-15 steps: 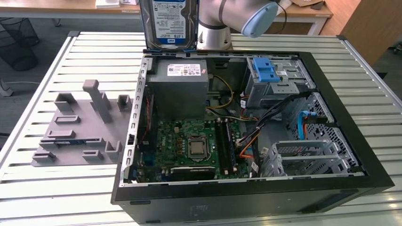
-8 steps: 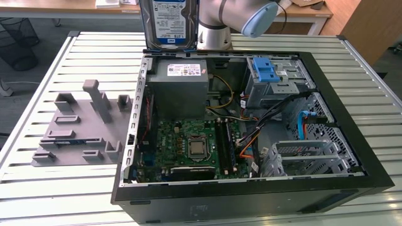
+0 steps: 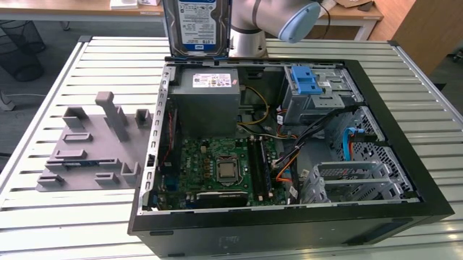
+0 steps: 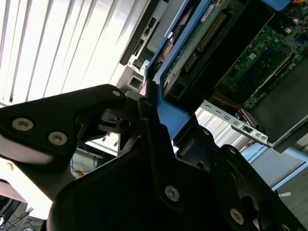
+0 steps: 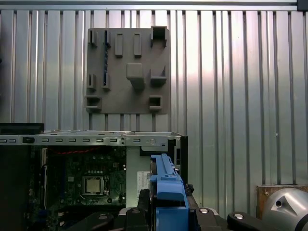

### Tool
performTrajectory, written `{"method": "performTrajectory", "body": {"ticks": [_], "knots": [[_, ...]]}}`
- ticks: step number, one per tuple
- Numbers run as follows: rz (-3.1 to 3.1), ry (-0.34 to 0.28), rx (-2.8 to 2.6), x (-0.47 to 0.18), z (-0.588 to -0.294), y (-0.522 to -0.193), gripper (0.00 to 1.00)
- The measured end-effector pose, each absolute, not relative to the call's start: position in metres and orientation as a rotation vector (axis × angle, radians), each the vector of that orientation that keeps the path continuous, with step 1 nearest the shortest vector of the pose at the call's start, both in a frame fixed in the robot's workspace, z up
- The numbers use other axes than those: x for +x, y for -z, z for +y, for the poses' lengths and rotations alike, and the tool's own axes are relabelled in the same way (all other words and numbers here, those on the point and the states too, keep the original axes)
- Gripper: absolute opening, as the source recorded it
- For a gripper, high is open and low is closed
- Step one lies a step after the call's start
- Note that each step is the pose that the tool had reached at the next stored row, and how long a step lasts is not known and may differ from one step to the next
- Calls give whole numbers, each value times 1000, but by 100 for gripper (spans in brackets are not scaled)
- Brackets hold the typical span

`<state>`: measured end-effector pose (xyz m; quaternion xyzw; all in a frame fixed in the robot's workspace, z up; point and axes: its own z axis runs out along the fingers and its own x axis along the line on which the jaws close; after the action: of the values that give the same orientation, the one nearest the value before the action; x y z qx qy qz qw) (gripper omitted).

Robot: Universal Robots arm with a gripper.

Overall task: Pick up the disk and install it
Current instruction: 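Pick up the disk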

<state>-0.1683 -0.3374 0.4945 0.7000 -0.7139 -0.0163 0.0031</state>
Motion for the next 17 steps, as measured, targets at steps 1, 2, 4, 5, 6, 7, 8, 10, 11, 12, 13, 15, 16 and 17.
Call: {"method": "performTrajectory", "body": {"ticks": [1,2,4,5,6,7,8,10,11,12,13,15,16,17], "knots": [[-2238,51,2195,-168,-338,-495,37],[-2238,51,2195,-168,-338,-495,37],[-2238,51,2195,-168,-338,-495,37],[-2238,51,2195,-168,-338,-495,37],[-2238,51,2195,-168,-338,-495,37],[-2238,51,2195,-168,-339,-495,37],[-2238,51,2195,-168,-339,-495,37],[-2238,51,2195,-168,-339,-495,37],[-2238,51,2195,-168,-340,-495,37],[-2238,51,2195,-168,-340,-495,37],[-2238,51,2195,-168,-340,-495,37],[-2238,51,2195,-168,-341,-495,37],[-2238,51,2195,-168,-342,-495,37],[-2238,51,2195,-168,-342,-495,37]]}}
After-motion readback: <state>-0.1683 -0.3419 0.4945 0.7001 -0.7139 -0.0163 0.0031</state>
